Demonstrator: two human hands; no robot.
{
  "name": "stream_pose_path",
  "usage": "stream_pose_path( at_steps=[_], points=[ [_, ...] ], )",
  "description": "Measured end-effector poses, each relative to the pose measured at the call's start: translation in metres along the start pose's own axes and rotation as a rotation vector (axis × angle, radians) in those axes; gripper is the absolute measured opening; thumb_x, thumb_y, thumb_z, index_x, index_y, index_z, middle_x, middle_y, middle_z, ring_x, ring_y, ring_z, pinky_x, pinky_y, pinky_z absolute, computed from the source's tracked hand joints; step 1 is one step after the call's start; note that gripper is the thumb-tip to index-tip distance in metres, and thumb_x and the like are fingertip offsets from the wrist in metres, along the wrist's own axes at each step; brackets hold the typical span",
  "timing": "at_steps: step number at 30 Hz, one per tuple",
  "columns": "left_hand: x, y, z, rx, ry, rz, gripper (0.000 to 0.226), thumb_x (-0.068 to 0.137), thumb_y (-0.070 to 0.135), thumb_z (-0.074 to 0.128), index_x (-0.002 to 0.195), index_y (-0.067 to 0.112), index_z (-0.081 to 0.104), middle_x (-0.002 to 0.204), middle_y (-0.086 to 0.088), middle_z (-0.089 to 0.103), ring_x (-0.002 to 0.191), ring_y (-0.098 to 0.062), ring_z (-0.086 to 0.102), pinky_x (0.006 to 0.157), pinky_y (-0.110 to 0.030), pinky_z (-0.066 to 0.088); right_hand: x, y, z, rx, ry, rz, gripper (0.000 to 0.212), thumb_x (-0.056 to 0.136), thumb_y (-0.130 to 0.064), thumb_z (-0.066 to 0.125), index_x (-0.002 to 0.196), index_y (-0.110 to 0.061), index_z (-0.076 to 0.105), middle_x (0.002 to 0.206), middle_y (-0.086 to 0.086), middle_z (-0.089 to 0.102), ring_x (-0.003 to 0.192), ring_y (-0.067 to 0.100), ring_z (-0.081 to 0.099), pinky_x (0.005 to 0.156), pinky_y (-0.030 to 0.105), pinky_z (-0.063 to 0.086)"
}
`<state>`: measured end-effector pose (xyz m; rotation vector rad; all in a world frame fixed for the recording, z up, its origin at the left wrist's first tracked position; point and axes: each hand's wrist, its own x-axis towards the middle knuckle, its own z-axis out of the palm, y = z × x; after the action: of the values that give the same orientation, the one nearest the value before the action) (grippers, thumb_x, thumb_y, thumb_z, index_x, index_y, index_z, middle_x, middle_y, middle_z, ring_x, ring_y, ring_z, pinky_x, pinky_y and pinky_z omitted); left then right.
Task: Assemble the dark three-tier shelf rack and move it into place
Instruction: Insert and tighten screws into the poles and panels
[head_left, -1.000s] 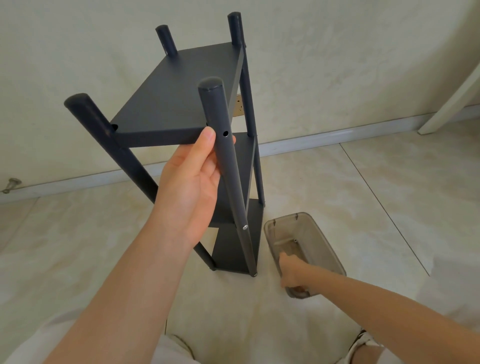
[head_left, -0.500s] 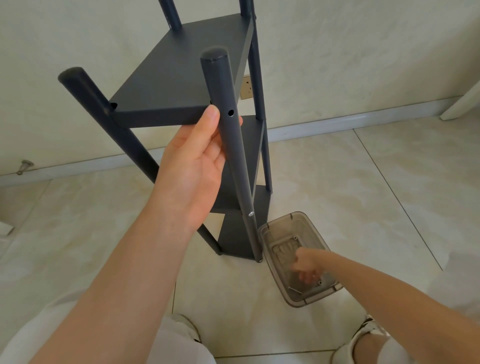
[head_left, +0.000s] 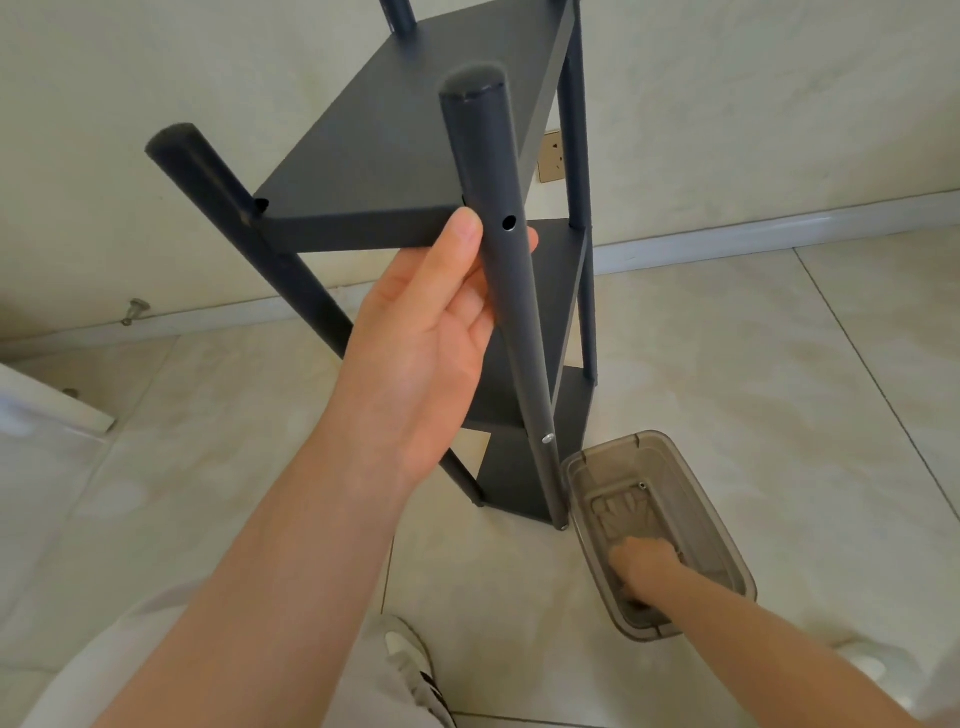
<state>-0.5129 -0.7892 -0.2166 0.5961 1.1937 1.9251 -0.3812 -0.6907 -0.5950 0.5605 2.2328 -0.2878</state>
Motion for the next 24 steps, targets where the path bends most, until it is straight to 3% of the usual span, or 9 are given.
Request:
stream_pose_path(
  at_steps=[7,18,21,24],
  points=[
    [0.0,-0.001,-0.002,-0.022,-0.02,-0.002,0.041,0.081,0.034,0.061,0.119,0.02,0.061,0.118,0.003,0.074,0.113,-0.011,0.068,0.095,-0.023,0.054,0.013,-0.01,0.007,-0.034,-0.007,0.015,0.039,0.094,-0.001,0.055,0.132,-0.009,0.056,0.134,0.009,0.057,0.121,0.03,0.057,0.093,0.04,0.047],
    [0.0,-0.004,0.002,-0.05,0.009,0.0,0.033,0.075,0.031,0.066,0.105,0.016,0.066,0.116,0.001,0.074,0.119,-0.016,0.066,0.107,-0.029,0.049,0.002,0.0,0.007,0.184,-0.014,0.012,0.031,0.092,-0.013,0.059,0.122,-0.005,0.059,0.123,0.015,0.064,0.111,0.028,0.063,0.087,0.031,0.05],
    [-0.001,-0.004,0.004,-0.043,0.018,0.0,0.033,0.074,0.032,0.067,0.104,0.018,0.067,0.113,0.002,0.075,0.117,-0.015,0.067,0.102,-0.027,0.051,-0.009,0.008,0.0,0.22,0.054,-0.011,0.035,0.094,-0.013,0.056,0.128,-0.006,0.054,0.13,0.015,0.058,0.118,0.028,0.059,0.094,0.031,0.048],
    [-0.001,-0.003,0.004,-0.029,0.016,-0.003,0.03,0.074,0.034,0.066,0.102,0.023,0.07,0.116,0.002,0.075,0.114,-0.011,0.068,0.096,-0.024,0.052,-0.024,0.016,-0.019,0.217,0.111,-0.02,0.024,0.098,-0.007,0.049,0.121,-0.008,0.056,0.129,0.014,0.058,0.112,0.026,0.058,0.09,0.029,0.044]
  ],
)
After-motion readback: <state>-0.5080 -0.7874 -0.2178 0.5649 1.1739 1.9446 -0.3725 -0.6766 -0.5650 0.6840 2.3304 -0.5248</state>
